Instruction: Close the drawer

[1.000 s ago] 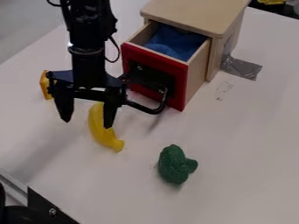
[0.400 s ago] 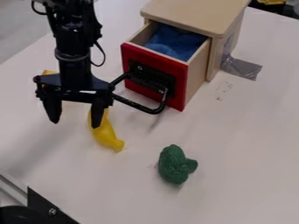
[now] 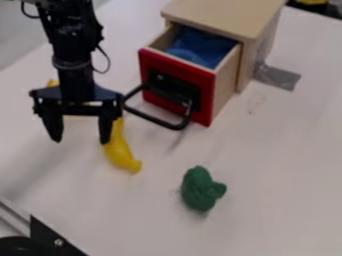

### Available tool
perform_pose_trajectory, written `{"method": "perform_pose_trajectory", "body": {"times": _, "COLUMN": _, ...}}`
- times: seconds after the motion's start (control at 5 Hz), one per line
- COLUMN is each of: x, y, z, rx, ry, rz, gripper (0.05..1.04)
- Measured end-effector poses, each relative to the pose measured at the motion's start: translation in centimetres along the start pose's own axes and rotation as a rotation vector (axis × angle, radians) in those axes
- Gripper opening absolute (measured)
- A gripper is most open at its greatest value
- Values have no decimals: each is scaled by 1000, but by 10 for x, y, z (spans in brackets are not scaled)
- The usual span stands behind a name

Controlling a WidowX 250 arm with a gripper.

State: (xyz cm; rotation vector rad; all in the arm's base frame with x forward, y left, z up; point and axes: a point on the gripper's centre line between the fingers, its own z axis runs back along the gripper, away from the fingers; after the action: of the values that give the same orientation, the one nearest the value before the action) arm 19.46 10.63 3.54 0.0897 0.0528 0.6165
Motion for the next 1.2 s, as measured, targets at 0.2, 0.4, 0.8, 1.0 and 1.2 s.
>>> {"method": "perform_pose_trajectory", "body": {"times": 0.2, "x": 1, "y": -1, "z": -6, "rx": -11, "ry": 5, "rz": 42, "gripper": 999}}
{"method": "perform_pose_trajectory", "body": {"times": 0.4, "x": 2, "y": -4, "z": -12, "rx": -18, "ry": 10, "rz": 74, "gripper": 999}}
{"method": "perform_pose_trajectory", "body": {"times": 0.8, "x": -4, "y": -22, "z": -18, "rx": -12, "ry": 21, "rz": 62, "gripper": 999}}
{"method": "perform_pose_trajectory", "body": {"times": 1.0, "x": -7, "y": -26, "z": -8, "rx": -30, "ry": 8, "rz": 62, "gripper": 999}}
{"method": "perform_pose_trajectory", "body": {"times": 1.2, "x": -10, "y": -27, "z": 1, "rx": -50, "ry": 5, "rz": 58, "gripper": 999}}
